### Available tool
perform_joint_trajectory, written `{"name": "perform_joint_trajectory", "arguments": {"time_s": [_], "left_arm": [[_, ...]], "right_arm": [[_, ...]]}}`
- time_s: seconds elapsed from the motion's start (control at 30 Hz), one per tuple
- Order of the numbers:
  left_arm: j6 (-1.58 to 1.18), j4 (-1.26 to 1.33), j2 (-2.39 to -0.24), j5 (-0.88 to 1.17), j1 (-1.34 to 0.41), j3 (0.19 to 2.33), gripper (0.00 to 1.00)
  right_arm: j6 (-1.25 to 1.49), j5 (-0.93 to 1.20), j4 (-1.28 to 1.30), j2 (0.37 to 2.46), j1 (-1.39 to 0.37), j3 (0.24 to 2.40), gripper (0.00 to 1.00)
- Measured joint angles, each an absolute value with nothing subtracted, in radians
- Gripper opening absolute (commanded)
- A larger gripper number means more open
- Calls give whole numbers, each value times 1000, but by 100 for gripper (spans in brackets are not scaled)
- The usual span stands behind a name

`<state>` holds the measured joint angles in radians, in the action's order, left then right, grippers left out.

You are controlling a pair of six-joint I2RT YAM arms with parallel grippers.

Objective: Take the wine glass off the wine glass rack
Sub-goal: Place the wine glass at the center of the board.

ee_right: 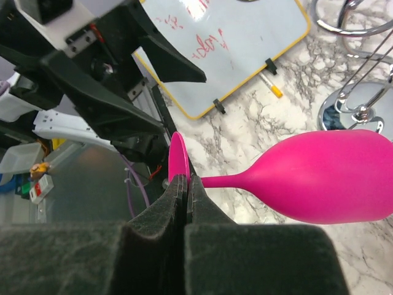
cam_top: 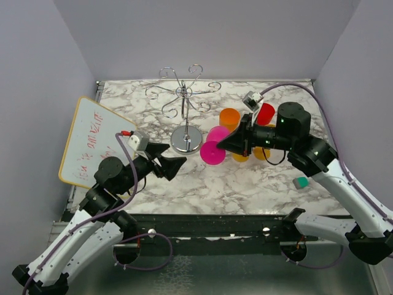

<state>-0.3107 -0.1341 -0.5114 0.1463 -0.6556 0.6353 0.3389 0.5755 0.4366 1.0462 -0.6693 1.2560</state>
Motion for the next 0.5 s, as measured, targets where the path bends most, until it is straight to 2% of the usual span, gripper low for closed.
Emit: {"name": "perform_joint_trajectory", "arguments": {"time_s": [0.23, 0.5], "left_arm": [[-447, -19, -505, 348, -656, 661, 88], [-525, 50, -640, 569, -656, 668, 73]], "right_arm": [[331, 534, 435, 1071, -748, 1216, 1], [332, 524, 410, 1074, -768, 1192, 1]]}}
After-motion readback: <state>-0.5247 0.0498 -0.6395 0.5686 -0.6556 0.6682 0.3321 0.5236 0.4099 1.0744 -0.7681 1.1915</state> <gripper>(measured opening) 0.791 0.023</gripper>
